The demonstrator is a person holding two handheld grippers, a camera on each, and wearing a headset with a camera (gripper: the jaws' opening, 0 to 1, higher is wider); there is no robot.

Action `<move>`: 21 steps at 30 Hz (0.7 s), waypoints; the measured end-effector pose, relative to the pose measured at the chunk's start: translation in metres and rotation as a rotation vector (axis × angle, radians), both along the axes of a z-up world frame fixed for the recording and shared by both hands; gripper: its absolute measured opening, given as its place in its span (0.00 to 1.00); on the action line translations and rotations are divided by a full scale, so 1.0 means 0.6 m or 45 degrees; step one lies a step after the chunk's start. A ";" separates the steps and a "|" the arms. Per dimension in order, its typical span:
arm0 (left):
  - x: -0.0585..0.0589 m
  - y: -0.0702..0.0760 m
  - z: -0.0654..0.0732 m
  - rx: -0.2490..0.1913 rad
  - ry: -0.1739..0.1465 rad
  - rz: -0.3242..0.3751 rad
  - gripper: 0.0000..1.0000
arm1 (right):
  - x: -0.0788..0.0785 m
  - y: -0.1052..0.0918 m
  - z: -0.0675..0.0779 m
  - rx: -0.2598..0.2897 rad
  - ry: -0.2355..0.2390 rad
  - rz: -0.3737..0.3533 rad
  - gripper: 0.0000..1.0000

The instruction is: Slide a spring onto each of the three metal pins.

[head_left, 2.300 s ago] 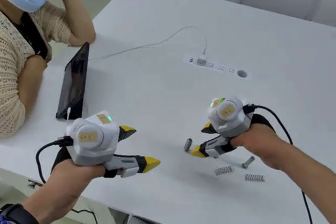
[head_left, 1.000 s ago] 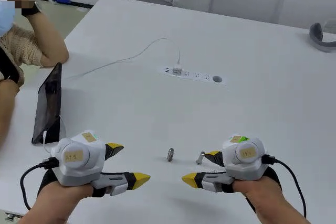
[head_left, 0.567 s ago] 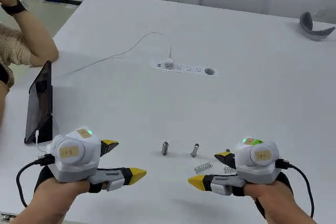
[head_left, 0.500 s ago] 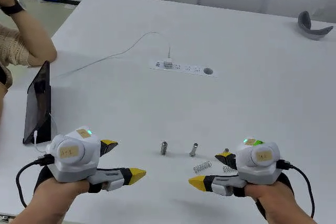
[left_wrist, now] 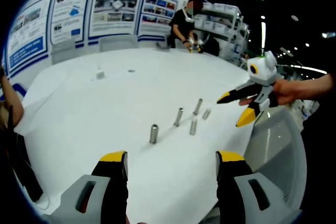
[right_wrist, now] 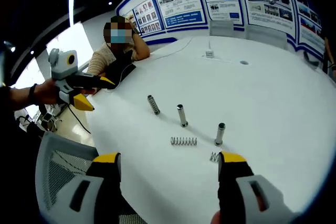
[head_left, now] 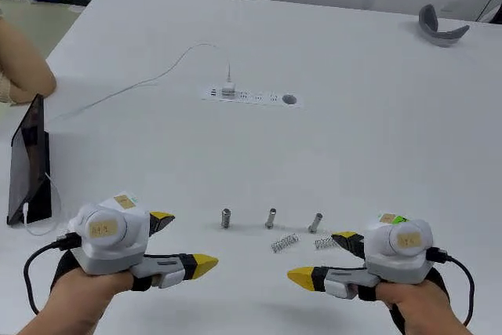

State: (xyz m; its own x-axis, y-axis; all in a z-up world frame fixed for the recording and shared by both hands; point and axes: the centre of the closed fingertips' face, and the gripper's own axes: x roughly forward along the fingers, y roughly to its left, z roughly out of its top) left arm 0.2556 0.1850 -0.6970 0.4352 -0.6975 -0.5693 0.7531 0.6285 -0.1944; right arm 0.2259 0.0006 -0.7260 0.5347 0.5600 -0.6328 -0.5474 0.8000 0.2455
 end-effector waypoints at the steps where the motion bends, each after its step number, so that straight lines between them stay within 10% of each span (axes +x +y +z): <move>1: 0.000 -0.004 -0.001 0.002 0.002 -0.006 0.70 | -0.002 -0.007 0.000 0.004 0.001 -0.010 0.78; 21: -0.017 -0.088 -0.017 0.025 0.038 -0.134 0.71 | -0.019 -0.067 0.007 -0.009 -0.039 -0.061 0.82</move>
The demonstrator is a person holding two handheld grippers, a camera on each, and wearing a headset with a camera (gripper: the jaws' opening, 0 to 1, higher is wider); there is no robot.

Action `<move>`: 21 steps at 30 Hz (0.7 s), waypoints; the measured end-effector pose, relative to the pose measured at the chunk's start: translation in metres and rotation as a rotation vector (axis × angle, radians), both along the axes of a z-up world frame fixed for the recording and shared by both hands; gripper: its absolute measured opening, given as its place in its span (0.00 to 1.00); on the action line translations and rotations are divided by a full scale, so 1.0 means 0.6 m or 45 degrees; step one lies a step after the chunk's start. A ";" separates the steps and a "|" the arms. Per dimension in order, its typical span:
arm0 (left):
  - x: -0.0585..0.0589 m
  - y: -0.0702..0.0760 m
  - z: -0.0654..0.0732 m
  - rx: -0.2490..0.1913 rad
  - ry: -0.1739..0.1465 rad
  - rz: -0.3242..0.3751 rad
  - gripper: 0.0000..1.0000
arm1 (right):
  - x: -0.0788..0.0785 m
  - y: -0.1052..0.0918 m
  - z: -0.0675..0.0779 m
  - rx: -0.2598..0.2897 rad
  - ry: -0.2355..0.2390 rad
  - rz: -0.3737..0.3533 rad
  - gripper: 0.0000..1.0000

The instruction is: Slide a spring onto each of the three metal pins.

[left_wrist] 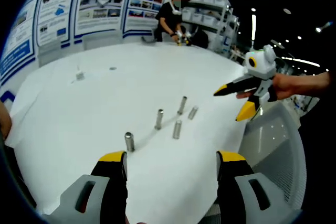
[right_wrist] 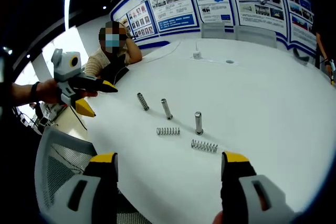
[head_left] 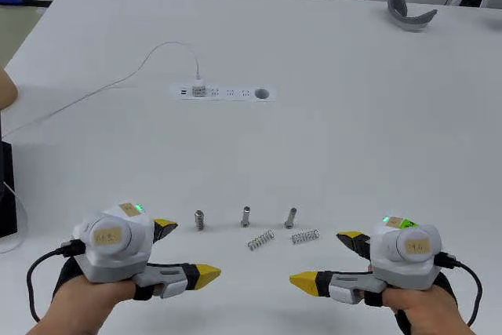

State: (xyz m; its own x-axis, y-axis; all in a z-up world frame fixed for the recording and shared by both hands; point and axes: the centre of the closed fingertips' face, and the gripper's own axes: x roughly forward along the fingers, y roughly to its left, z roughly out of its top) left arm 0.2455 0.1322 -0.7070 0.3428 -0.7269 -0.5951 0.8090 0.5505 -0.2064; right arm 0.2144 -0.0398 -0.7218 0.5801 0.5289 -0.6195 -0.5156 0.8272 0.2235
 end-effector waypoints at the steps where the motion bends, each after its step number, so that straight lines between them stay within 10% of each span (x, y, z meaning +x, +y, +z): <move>1: -0.001 -0.003 -0.001 -0.001 0.002 -0.004 0.71 | 0.000 -0.002 0.000 -0.010 -0.004 0.004 0.82; 21: 0.000 -0.077 -0.027 0.022 0.032 -0.099 0.66 | -0.006 -0.028 0.007 -0.004 -0.011 -0.012 0.83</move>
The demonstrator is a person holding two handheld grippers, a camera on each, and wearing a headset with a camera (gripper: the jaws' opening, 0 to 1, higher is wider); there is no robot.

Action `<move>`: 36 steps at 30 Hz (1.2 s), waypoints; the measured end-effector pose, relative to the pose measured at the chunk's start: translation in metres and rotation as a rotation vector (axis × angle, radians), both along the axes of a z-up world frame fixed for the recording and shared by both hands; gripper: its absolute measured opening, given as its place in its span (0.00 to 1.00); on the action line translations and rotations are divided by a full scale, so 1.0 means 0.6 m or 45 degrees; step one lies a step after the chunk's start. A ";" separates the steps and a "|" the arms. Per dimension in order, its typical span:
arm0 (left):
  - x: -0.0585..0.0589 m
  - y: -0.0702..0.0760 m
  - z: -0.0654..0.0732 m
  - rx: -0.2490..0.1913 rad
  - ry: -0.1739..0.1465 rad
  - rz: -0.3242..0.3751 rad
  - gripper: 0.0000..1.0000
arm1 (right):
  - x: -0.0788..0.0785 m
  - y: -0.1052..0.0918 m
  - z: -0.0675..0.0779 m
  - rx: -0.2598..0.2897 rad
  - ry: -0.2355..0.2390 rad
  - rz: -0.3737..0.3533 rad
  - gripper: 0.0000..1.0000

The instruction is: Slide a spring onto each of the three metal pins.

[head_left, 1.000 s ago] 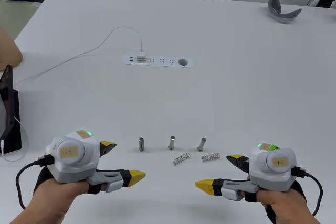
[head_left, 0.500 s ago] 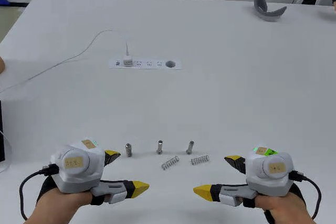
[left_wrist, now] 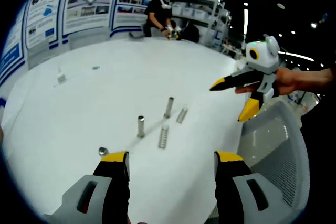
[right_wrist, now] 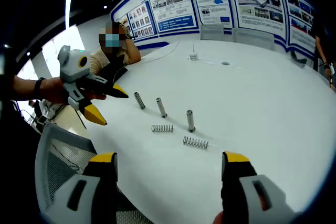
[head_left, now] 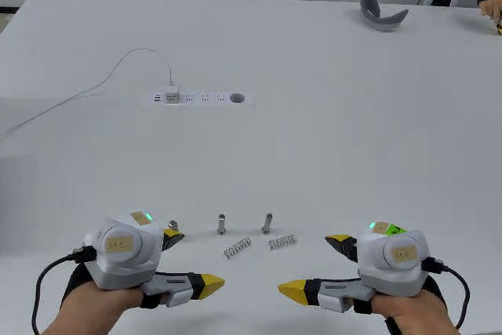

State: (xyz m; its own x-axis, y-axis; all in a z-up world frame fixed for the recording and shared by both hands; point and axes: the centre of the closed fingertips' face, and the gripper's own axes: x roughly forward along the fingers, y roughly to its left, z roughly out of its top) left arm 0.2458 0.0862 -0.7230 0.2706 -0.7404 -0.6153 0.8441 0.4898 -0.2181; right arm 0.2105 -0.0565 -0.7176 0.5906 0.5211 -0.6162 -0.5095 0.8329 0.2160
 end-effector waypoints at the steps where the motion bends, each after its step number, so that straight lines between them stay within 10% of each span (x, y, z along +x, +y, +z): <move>1: 0.001 -0.003 -0.003 -0.001 0.008 0.002 0.66 | 0.000 0.000 0.003 0.007 0.001 -0.003 0.83; 18: 0.013 -0.049 -0.060 0.083 0.009 -0.004 0.49 | -0.009 -0.007 0.004 0.024 0.011 -0.023 0.82; 36: 0.043 -0.065 -0.111 0.061 0.100 0.143 0.29 | -0.025 -0.010 -0.001 0.030 0.042 -0.015 0.81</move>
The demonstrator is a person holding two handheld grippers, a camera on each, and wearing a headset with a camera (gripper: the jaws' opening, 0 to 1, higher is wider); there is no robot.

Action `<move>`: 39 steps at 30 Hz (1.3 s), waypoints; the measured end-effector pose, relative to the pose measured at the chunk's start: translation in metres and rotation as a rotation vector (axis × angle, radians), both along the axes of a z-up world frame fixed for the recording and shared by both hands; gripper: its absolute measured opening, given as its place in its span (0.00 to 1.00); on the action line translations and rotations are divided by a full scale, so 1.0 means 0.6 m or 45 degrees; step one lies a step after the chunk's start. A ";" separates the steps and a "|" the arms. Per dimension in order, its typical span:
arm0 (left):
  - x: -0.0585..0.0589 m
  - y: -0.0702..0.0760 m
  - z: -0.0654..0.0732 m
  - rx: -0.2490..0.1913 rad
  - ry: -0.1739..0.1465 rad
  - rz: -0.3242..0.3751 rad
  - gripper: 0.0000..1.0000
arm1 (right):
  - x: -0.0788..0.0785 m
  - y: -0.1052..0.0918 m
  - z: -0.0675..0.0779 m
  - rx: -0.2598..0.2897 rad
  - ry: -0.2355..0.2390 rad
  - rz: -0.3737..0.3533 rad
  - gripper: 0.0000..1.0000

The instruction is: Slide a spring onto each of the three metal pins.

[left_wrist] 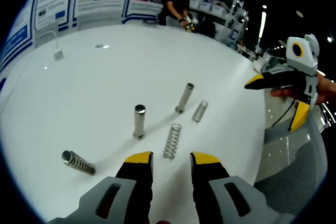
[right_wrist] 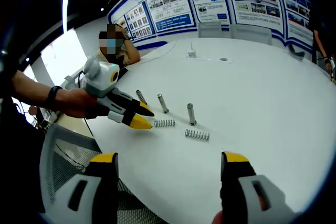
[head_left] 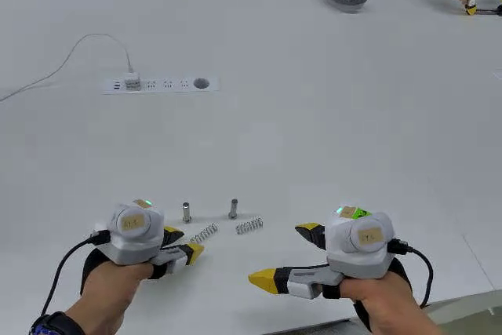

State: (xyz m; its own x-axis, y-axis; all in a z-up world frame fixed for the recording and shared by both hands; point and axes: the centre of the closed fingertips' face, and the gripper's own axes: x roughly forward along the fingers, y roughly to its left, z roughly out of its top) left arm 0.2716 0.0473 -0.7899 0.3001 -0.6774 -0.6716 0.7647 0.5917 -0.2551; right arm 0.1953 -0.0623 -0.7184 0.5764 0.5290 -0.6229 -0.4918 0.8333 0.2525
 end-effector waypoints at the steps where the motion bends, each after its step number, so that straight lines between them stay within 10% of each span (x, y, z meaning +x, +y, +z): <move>1: 0.000 -0.001 -0.001 0.001 0.000 -0.001 0.28 | 0.000 -0.001 0.000 0.000 0.001 -0.001 0.81; 19: 0.005 -0.030 -0.017 0.025 -0.062 -0.009 0.16 | -0.006 -0.013 -0.005 0.000 0.027 -0.017 0.80; 26: 0.001 -0.017 -0.018 0.089 -0.110 -0.010 0.11 | -0.006 -0.004 -0.006 -0.001 0.030 0.007 0.80; 39: -0.033 0.047 -0.002 0.094 -0.076 0.029 0.11 | -0.012 0.017 -0.013 0.016 0.038 0.033 0.80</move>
State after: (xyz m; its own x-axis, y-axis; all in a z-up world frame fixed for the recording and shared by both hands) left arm 0.2517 0.0756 -0.7908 0.3556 -0.6195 -0.6998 0.7636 0.6243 -0.1646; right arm 0.1882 -0.0518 -0.7264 0.5436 0.5514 -0.6329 -0.5055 0.8170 0.2775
